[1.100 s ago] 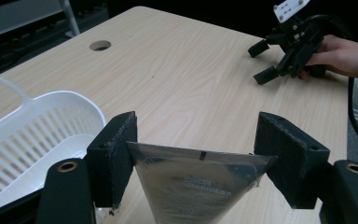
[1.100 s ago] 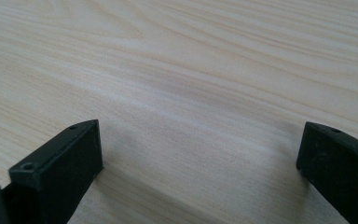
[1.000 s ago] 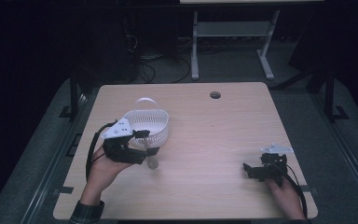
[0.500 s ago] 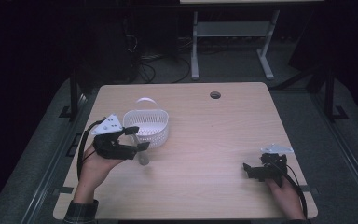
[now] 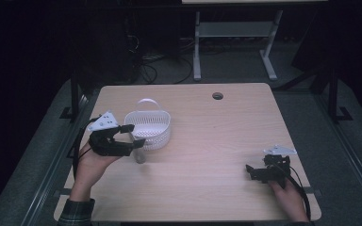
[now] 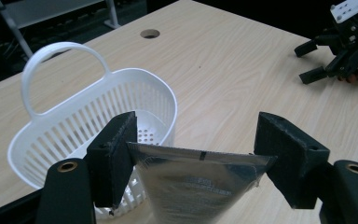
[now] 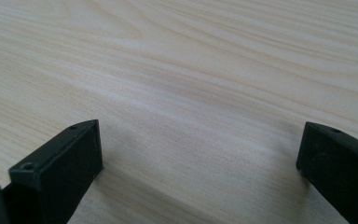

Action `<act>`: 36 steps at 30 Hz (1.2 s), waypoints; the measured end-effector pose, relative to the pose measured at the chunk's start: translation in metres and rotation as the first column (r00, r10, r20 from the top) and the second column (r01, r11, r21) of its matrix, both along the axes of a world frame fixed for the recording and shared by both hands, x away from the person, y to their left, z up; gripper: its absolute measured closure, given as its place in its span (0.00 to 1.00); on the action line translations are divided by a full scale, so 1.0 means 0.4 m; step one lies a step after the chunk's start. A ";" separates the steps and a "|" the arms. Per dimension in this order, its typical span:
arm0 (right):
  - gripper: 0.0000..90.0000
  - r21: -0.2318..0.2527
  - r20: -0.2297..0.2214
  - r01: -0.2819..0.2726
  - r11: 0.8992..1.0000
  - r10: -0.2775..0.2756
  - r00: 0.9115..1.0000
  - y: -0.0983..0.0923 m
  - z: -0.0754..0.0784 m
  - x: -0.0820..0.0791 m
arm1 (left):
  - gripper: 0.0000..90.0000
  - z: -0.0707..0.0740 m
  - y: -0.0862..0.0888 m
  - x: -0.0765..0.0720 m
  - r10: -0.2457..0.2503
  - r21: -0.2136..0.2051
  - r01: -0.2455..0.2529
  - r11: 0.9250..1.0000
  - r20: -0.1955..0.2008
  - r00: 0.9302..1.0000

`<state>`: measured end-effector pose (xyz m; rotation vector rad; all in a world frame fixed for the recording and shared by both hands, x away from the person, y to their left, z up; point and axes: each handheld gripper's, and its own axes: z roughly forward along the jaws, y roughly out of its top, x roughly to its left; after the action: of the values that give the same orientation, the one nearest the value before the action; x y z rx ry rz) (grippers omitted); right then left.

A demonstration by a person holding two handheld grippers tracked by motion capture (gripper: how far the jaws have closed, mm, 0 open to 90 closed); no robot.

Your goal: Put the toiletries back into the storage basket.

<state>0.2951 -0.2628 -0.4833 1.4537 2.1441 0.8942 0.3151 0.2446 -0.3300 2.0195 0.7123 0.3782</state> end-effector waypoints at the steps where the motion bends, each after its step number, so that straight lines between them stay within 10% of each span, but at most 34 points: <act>1: 0.00 0.000 0.000 0.000 1.000 0.000 1.000 0.000 0.000 0.000 | 0.33 0.003 0.002 0.001 0.001 0.001 -0.001 1.000 0.002 1.000; 36: 0.00 0.000 -0.001 0.000 1.000 0.000 1.000 0.000 0.000 0.000 | 0.33 0.111 0.036 0.027 0.041 0.000 -0.041 0.999 0.051 0.998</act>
<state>0.2951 -0.2628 -0.4832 1.4537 2.1448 0.8934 0.3257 0.2592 -0.2856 1.9922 0.7226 0.4521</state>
